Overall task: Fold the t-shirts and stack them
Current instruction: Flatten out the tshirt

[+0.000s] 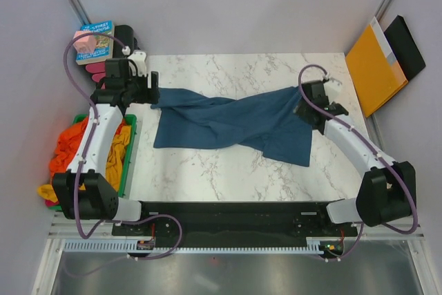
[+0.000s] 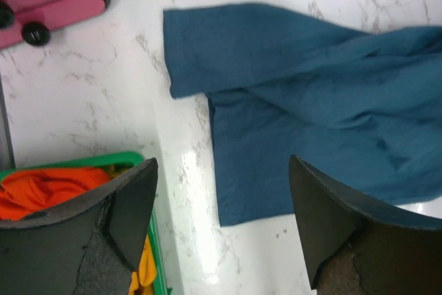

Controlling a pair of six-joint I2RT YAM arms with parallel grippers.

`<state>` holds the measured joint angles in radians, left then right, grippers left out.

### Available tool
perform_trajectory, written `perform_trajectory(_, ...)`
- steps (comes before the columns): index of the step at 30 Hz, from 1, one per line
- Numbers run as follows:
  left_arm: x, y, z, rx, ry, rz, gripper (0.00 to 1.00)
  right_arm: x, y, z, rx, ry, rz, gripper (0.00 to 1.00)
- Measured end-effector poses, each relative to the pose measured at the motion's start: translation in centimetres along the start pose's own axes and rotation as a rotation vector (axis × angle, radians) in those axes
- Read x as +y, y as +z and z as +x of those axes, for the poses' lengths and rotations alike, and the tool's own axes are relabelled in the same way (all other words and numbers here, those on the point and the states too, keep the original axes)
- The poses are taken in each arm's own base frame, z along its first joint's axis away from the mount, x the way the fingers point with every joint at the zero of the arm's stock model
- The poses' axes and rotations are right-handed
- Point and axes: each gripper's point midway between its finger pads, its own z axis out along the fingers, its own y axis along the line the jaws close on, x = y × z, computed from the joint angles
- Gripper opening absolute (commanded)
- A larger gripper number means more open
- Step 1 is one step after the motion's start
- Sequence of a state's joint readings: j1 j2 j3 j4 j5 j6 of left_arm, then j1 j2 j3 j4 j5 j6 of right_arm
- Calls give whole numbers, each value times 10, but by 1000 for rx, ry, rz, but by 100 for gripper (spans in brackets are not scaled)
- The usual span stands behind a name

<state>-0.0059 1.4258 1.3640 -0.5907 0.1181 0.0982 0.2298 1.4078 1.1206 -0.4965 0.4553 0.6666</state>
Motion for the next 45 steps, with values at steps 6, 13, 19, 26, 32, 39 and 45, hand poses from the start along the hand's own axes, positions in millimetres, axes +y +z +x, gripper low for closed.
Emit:
perform_trajectory(6, -4, 2, 57, 110, -12, 4, 82, -40, 5, 107, 226, 35, 118, 62)
perform_trajectory(13, -6, 7, 95, 200, -22, 7, 81, -68, 5, 129, 254, 58, 233, 61)
perform_trajectory(19, -7, 7, 106, 230, -25, 10, 80, -97, -5, 148, 275, 53, 310, 61)
perform_trajectory(26, -8, 7, 112, 243, -27, 13, 79, -118, -16, 164, 293, 68, 344, 61)
perform_trajectory(32, -9, 7, 112, 243, -27, 15, 79, -121, -10, 180, 333, 66, 355, 58)
perform_trajectory(39, -9, 7, 119, 261, -29, 16, 78, -104, 3, 176, 290, 120, 293, 20)
perform_trajectory(45, -10, 6, 126, 276, -31, 17, 78, -98, 7, 174, 268, 149, 257, 0)
